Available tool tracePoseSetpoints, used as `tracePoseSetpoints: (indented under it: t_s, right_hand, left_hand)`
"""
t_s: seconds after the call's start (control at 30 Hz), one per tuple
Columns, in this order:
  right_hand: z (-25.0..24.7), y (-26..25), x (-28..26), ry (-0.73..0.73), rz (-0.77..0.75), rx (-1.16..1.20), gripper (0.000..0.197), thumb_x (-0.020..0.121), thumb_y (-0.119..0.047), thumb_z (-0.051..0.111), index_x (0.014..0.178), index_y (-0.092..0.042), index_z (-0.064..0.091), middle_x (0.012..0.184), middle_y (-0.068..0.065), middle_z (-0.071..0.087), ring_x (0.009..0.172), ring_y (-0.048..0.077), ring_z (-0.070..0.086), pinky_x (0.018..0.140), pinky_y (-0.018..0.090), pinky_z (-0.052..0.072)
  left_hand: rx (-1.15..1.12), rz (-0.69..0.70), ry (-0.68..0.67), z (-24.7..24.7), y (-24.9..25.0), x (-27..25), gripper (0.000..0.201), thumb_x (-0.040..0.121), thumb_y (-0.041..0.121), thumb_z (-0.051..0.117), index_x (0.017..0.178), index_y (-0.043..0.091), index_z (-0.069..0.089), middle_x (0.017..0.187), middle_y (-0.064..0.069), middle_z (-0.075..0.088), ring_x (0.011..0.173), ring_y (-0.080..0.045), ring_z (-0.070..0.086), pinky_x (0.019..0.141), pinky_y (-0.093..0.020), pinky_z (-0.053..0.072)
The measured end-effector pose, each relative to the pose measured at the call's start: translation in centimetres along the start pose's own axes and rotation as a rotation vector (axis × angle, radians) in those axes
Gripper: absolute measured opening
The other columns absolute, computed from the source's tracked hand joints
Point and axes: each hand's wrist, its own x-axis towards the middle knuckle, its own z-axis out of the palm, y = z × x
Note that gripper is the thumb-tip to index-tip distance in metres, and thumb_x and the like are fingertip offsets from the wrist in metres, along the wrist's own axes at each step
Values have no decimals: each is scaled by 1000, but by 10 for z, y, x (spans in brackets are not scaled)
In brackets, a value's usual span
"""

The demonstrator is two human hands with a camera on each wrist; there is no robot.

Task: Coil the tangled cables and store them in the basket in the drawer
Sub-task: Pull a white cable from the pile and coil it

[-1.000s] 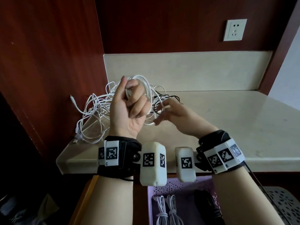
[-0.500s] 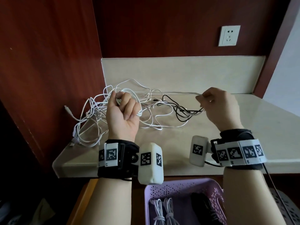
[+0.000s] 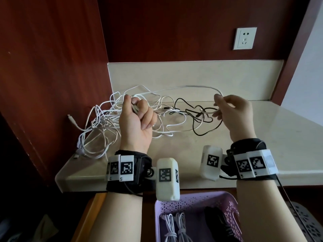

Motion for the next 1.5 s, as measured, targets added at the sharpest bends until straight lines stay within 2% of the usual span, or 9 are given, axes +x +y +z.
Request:
tracePoseSetpoints:
  t_s: [0.2, 0.33, 0.43, 0.6, 0.73, 0.9, 1.07, 1.33, 1.5]
  right_hand:
    - [16, -42, 21, -167, -10, 195, 22, 96, -15, 52, 78, -2, 53, 59, 7, 62, 39, 9, 55, 43, 21, 48]
    - [33, -87, 66, -184, 26, 430, 21, 100, -11, 43, 79, -5, 46, 68, 13, 66, 49, 20, 64, 59, 30, 59]
    - [34, -136, 98, -57, -204, 420, 19, 98, -13, 47, 79, -14, 46, 87, 11, 67, 74, 22, 68, 79, 40, 57]
    - [32, -206, 118, 78, -618, 288, 25, 97, -22, 51, 74, -28, 44, 71, -14, 50, 55, -6, 46, 56, 12, 37]
    - [48, -188, 121, -367, -398, -276, 27, 96, -6, 46, 70, -14, 54, 67, 4, 61, 44, 5, 57, 50, 25, 49]
    - [59, -180, 85, -606, -434, -505, 21, 97, -7, 41, 80, -12, 54, 64, -2, 51, 45, 10, 49, 37, 15, 37]
    - [74, -185, 60, -837, -454, -768, 27, 92, 3, 41, 76, -15, 54, 66, -7, 44, 58, 8, 40, 41, 7, 32]
    - [71, -98, 81, -710, -109, -831, 18, 89, -12, 58, 99, 1, 67, 61, 1, 54, 50, 11, 49, 40, 17, 39]
    - [74, -41, 90, -513, 259, -544, 22, 87, -14, 61, 70, 0, 61, 48, 4, 53, 42, 16, 46, 41, 24, 36]
  left_hand:
    - [55, 12, 4, 24, 3, 19, 39, 105, 32, 22, 71, 19, 36, 43, 7, 28, 27, -5, 17, 32, -19, 20]
    - [233, 38, 28, 58, 16, 44, 36, 105, 32, 24, 74, 17, 35, 48, -2, 52, 25, -8, 16, 36, -18, 13]
    - [335, 82, -9, 86, 36, 62, 36, 105, 32, 22, 74, 15, 32, 62, -10, 67, 25, -9, 16, 35, -16, 14]
    - [515, 194, -91, 126, 67, 76, 48, 105, 32, 18, 70, 17, 48, 79, -20, 67, 28, -10, 19, 36, -22, 15]
    - [480, 193, 6, 131, 75, 81, 38, 105, 29, 21, 81, 11, 43, 92, -19, 70, 27, -9, 20, 33, -19, 15]
    - [471, 98, 79, 126, 70, 85, 33, 104, 29, 26, 75, 14, 30, 114, -16, 68, 27, -9, 23, 31, -17, 21]
    - [371, 23, 51, 123, 67, 81, 30, 103, 25, 29, 75, 16, 30, 64, -2, 65, 27, -10, 21, 38, -15, 21]
    - [342, 287, 258, 90, 118, 87, 33, 100, 18, 27, 67, 17, 29, 44, 8, 29, 28, -7, 18, 31, -17, 13]
    - [472, 396, 325, 75, 134, 88, 31, 99, 16, 24, 68, 17, 27, 54, 5, 28, 38, -10, 23, 35, -17, 16]
